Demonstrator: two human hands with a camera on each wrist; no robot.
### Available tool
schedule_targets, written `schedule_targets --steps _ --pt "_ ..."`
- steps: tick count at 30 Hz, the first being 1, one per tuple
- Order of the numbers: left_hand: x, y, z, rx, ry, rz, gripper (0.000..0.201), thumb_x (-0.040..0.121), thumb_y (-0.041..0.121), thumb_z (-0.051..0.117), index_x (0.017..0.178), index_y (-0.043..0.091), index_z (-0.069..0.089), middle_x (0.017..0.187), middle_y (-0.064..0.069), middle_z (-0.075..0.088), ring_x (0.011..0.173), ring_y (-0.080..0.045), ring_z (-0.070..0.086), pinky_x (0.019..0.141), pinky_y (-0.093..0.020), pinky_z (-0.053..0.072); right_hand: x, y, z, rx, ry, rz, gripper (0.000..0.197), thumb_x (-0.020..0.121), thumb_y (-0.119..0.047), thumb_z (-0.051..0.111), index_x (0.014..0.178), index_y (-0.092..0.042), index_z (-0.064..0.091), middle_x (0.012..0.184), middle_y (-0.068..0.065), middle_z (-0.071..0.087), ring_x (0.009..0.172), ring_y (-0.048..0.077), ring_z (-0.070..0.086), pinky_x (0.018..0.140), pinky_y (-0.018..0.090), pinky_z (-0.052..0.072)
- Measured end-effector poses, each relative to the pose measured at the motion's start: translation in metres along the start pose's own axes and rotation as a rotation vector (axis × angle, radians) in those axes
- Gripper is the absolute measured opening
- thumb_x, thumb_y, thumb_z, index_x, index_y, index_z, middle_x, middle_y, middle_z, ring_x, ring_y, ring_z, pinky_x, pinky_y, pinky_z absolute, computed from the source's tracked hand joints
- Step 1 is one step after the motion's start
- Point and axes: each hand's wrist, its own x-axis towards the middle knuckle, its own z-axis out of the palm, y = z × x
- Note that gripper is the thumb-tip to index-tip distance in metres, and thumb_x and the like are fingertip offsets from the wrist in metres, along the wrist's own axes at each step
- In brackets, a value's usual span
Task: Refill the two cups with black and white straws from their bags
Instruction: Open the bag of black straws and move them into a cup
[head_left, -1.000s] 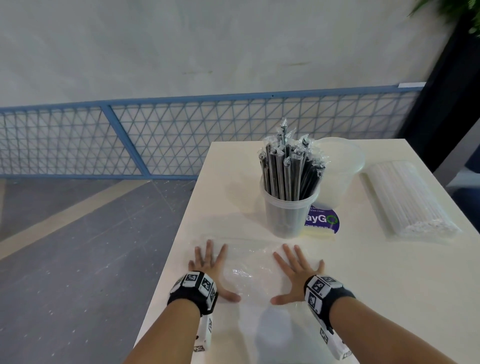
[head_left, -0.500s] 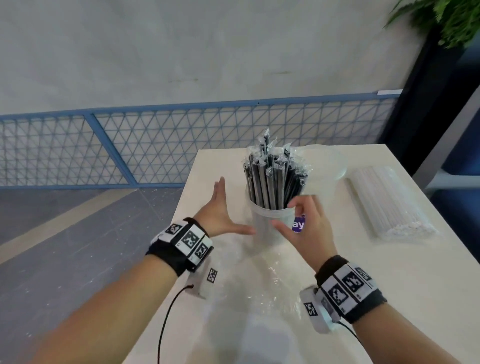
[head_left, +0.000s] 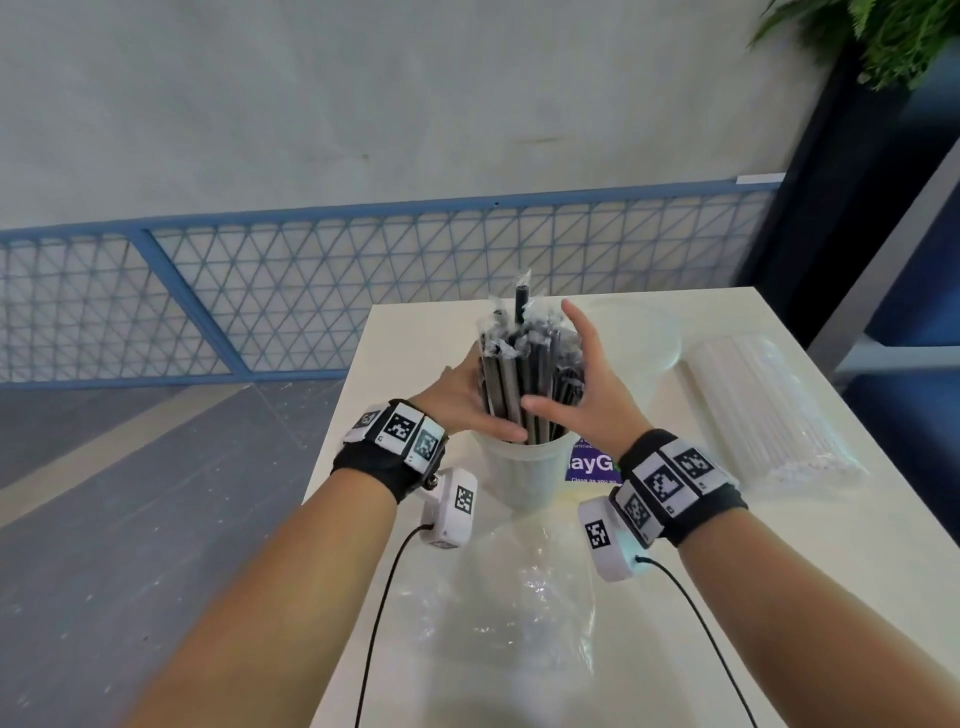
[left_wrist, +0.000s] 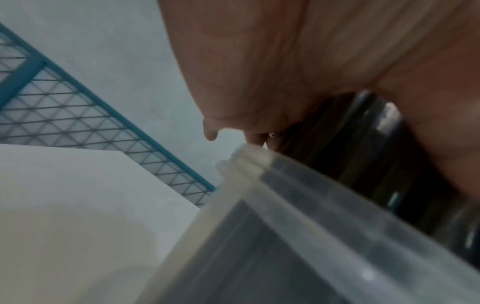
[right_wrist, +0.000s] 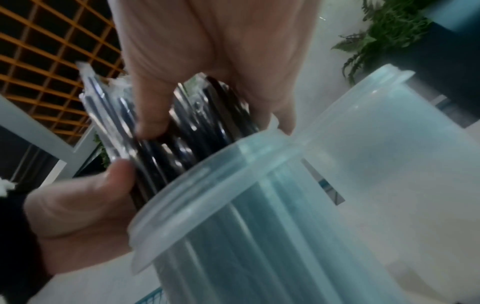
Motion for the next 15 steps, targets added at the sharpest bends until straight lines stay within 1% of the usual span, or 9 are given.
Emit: schedule_targets --steps 3,4,5,7,9,10,11,13,15 --pt "0.002 0.012 0.003 0.006 0.09 0.12 0.102 0.06 -0.004 0.082 0.14 0.014 0.022 0.116 0.017 0.049 0.109 0.004 0.048 0.089 -0.007 0.042 0.005 -0.009 0.002 0.045 0.069 -0.042 0.076 0.078 -0.008 0.07 0.138 -0.021 0.025 0.126 -0.002 0.053 0.111 0.004 0.055 0.092 0.012 0.043" --pt "0.001 0.016 0.004 -0.004 0.131 0.161 0.104 0.058 -0.003 0.083 0.14 0.015 0.021 0.117 0.017 0.047 0.109 0.008 0.047 0.091 -0.008 0.041 0.008 -0.012 0.001 0.045 0.094 -0.054 0.073 0.078 -0.007 0.069 0.137 -0.018 0.027 0.124 -0.001 0.054 0.11 0.006 0.056 0.092 0.01 0.043" --pt "0.001 0.02 0.004 -0.02 0.156 0.198 0.106 0.056 -0.002 0.084 0.14 0.014 0.02 0.117 0.017 0.047 0.108 0.01 0.047 0.092 -0.006 0.041 0.01 -0.016 0.0 0.03 0.105 -0.078 0.072 0.078 -0.008 0.069 0.136 -0.016 0.028 0.126 0.002 0.052 0.112 0.009 0.054 0.094 0.012 0.043" --pt "-0.002 0.024 0.001 -0.044 0.17 0.265 0.111 0.052 0.004 0.087 0.14 0.013 0.02 0.121 0.013 0.048 0.11 0.009 0.05 0.094 -0.008 0.042 0.014 -0.019 -0.005 -0.019 0.096 -0.141 0.07 0.076 -0.013 0.07 0.134 -0.019 0.032 0.13 0.006 0.048 0.118 0.011 0.05 0.098 0.015 0.041" --pt "-0.008 0.029 -0.001 -0.06 0.163 0.303 0.118 0.05 0.016 0.087 0.143 0.021 0.015 0.133 0.004 0.046 0.121 0.0 0.048 0.101 -0.02 0.042 0.013 -0.024 -0.008 -0.054 0.086 -0.174 0.066 0.075 -0.024 0.069 0.131 -0.028 0.034 0.13 0.004 0.045 0.116 -0.001 0.045 0.095 0.005 0.036" --pt "-0.011 0.032 -0.003 -0.053 0.178 0.312 0.118 0.051 0.02 0.087 0.143 0.027 0.013 0.137 0.005 0.042 0.127 -0.004 0.044 0.105 -0.026 0.04 0.013 -0.026 -0.009 -0.055 0.086 -0.191 0.065 0.075 -0.032 0.066 0.13 -0.031 0.033 0.13 0.002 0.044 0.117 -0.005 0.042 0.097 0.004 0.034" --pt "-0.015 0.037 -0.003 -0.039 0.209 0.333 0.115 0.055 0.02 0.086 0.143 0.032 0.013 0.138 0.011 0.038 0.13 -0.004 0.039 0.109 -0.028 0.035 0.012 -0.028 -0.008 -0.047 0.1 -0.205 0.064 0.075 -0.037 0.063 0.131 -0.032 0.032 0.13 0.001 0.043 0.118 -0.005 0.041 0.101 0.007 0.034" --pt "-0.018 0.042 -0.003 0.003 0.296 0.412 0.103 0.068 0.014 0.08 0.143 0.032 0.013 0.134 0.019 0.036 0.132 0.004 0.031 0.113 -0.02 0.025 0.01 -0.031 -0.006 -0.029 0.143 -0.225 0.062 0.08 -0.033 0.062 0.133 -0.031 0.03 0.132 0.0 0.042 0.123 0.0 0.04 0.106 0.014 0.033" --pt "-0.02 0.046 -0.001 0.08 0.364 0.489 0.089 0.076 0.014 0.072 0.144 0.027 0.016 0.14 0.009 0.039 0.135 0.003 0.029 0.113 -0.016 0.022 0.01 -0.033 -0.003 -0.076 0.165 -0.25 0.06 0.085 -0.024 0.059 0.138 -0.027 0.031 0.135 0.001 0.041 0.126 0.003 0.038 0.106 0.01 0.03"
